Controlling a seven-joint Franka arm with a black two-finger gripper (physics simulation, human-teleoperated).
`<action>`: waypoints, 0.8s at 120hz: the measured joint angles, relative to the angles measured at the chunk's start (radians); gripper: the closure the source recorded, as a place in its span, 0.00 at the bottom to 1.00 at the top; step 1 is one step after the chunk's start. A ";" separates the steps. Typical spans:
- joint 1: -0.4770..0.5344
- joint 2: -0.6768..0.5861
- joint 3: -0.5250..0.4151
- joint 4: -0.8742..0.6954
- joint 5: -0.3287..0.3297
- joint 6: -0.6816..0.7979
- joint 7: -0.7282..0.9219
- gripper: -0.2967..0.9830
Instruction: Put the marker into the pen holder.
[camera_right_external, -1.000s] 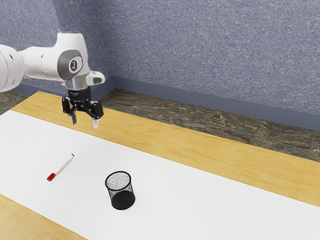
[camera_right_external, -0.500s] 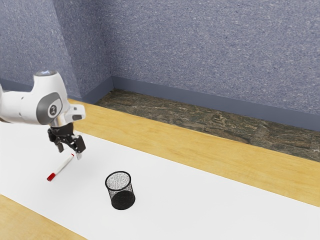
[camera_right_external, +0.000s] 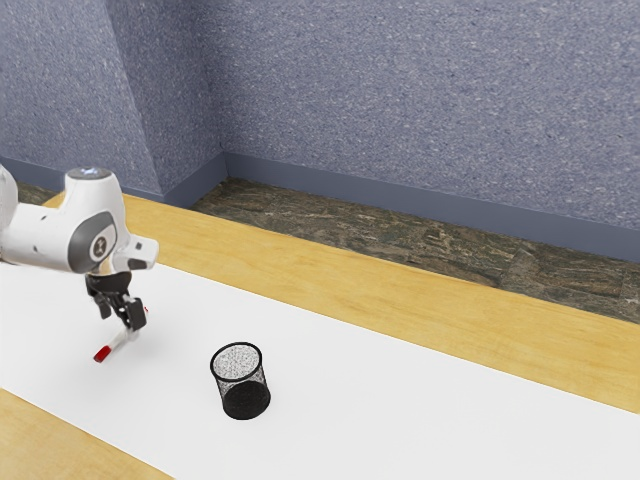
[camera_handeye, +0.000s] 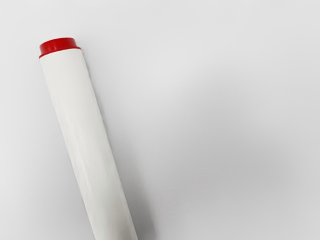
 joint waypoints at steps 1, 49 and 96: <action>0.000 0.003 -0.001 0.004 -0.001 0.000 0.001 0.23; 0.002 0.129 -0.013 0.141 -0.158 -0.109 0.003 0.23; 0.006 0.195 -0.004 0.230 -0.177 -0.177 0.001 0.31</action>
